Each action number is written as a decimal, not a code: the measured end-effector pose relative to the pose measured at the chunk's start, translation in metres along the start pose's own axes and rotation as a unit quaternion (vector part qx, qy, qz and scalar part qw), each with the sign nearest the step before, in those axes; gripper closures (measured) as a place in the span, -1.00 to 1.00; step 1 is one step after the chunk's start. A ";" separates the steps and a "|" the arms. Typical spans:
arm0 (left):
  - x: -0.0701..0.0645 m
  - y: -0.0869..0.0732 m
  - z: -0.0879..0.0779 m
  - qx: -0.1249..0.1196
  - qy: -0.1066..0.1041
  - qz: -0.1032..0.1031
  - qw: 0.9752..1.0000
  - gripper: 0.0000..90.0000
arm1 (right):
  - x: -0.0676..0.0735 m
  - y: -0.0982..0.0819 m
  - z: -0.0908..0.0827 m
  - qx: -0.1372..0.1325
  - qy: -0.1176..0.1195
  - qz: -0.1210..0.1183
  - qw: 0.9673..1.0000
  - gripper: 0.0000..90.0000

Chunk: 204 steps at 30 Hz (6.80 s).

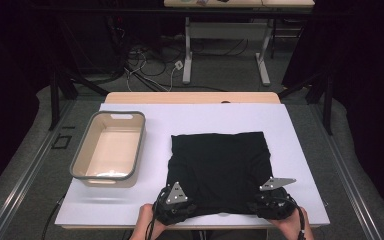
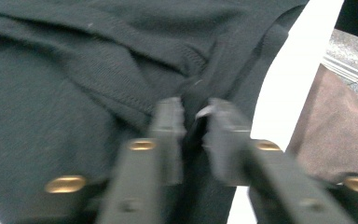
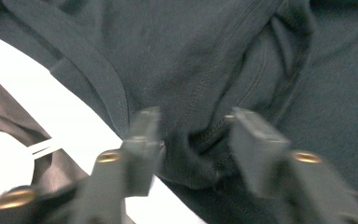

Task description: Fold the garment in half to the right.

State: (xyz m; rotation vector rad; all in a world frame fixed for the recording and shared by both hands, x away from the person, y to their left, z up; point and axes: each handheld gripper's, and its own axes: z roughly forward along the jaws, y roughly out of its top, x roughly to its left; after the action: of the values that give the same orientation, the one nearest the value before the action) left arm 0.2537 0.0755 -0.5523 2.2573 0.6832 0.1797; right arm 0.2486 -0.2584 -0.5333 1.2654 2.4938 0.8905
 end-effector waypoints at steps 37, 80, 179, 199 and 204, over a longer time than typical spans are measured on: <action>0.051 -0.017 -0.009 -0.009 0.107 -0.073 0.992 0.25 | -0.003 0.004 0.002 -0.040 -0.002 -0.015 0.999 -0.61; 0.021 0.063 0.014 -0.096 -0.036 -0.031 0.994 0.93 | -0.001 0.005 0.006 -0.020 -0.007 -0.032 0.999 -0.60; 0.031 0.013 -0.012 -0.025 -0.014 0.008 1.000 -0.65 | 0.033 0.082 0.048 -0.064 0.016 -0.070 0.995 0.95; 0.044 -0.014 -0.024 -0.008 0.019 0.020 1.000 -0.82 | 0.017 0.073 0.028 -0.078 -0.026 -0.060 0.995 0.95; 0.048 -0.015 -0.024 -0.021 0.013 0.018 1.000 -0.82 | 0.002 0.064 0.018 -0.078 -0.032 -0.043 0.996 0.95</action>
State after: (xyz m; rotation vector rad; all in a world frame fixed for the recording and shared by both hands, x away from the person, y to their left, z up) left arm 0.2798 0.1243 -0.5501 2.2322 0.6465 0.2382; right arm 0.2980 -0.2207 -0.5088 1.1106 2.3585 0.9848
